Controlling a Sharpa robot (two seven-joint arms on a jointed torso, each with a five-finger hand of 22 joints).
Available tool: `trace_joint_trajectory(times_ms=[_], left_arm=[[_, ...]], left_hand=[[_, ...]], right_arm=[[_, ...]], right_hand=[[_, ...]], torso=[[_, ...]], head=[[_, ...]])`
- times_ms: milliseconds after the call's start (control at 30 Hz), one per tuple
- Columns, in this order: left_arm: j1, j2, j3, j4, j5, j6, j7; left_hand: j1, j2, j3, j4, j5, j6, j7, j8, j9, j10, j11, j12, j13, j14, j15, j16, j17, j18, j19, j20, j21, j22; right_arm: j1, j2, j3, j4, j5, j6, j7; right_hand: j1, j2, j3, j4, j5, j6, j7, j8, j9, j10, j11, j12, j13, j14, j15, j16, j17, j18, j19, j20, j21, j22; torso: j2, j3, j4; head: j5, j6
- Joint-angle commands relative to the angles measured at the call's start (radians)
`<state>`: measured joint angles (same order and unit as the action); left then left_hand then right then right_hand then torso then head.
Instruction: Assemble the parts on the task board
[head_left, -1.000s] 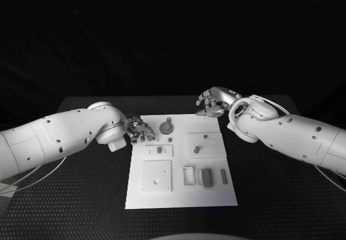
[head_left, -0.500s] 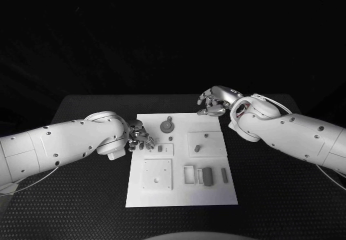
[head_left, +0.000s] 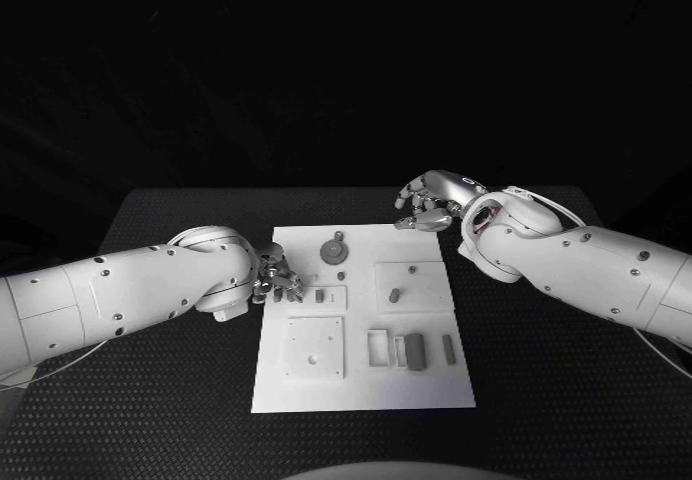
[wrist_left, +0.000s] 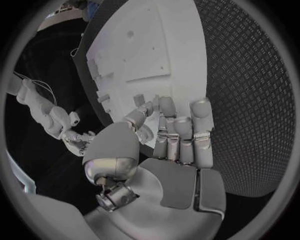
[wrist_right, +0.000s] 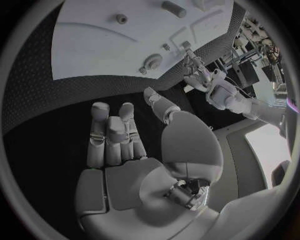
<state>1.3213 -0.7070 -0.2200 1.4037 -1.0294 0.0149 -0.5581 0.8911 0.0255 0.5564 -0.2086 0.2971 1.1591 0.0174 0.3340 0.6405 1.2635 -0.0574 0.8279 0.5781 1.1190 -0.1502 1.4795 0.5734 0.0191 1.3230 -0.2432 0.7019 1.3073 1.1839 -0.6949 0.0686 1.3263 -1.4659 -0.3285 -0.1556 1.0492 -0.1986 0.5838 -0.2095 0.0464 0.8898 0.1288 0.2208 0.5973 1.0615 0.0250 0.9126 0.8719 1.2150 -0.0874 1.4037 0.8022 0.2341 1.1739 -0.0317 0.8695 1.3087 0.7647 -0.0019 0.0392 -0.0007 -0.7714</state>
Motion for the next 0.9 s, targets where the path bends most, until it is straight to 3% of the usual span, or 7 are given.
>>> trace_joint_trajectory(times_ms=[33, 900], left_arm=[[-0.005, 0.005, -0.001, -0.003, -0.025, 0.017, -0.01], [-0.006, 0.014, -0.001, -0.003, -0.026, 0.06, -0.008]], left_hand=[[0.005, 0.005, 0.012, -0.006, 0.003, 0.02, 0.004, 0.049, 0.015, 0.038, -0.028, 0.005, 0.001, 0.035, -0.039, 0.003, 0.002, 0.042, 0.021, -0.02, 0.004, 0.022], [0.007, 0.007, 0.015, -0.008, 0.002, 0.019, 0.004, 0.053, 0.016, 0.039, -0.028, 0.006, 0.001, 0.035, -0.038, 0.003, 0.004, 0.041, 0.02, -0.021, 0.008, 0.021]], right_arm=[[0.0, -0.001, 0.0, 0.001, -0.001, 0.012, 0.003], [-0.002, -0.001, 0.0, 0.001, -0.001, 0.013, 0.002]], right_hand=[[-0.011, 0.001, 0.003, 0.006, 0.001, -0.004, 0.01, -0.005, 0.0, -0.004, 0.0, -0.005, 0.001, -0.008, 0.002, -0.004, 0.001, 0.028, -0.001, -0.005, -0.005, 0.013], [-0.01, 0.001, 0.003, 0.006, 0.001, -0.004, 0.01, -0.005, 0.001, -0.004, 0.0, -0.005, 0.002, -0.008, 0.002, -0.004, 0.001, 0.028, -0.001, -0.005, -0.005, 0.013]], torso=[[0.0, 0.0005, -0.0003], [0.0, 0.0001, -0.0004]], head=[[-0.002, -0.001], [-0.002, -0.006]])
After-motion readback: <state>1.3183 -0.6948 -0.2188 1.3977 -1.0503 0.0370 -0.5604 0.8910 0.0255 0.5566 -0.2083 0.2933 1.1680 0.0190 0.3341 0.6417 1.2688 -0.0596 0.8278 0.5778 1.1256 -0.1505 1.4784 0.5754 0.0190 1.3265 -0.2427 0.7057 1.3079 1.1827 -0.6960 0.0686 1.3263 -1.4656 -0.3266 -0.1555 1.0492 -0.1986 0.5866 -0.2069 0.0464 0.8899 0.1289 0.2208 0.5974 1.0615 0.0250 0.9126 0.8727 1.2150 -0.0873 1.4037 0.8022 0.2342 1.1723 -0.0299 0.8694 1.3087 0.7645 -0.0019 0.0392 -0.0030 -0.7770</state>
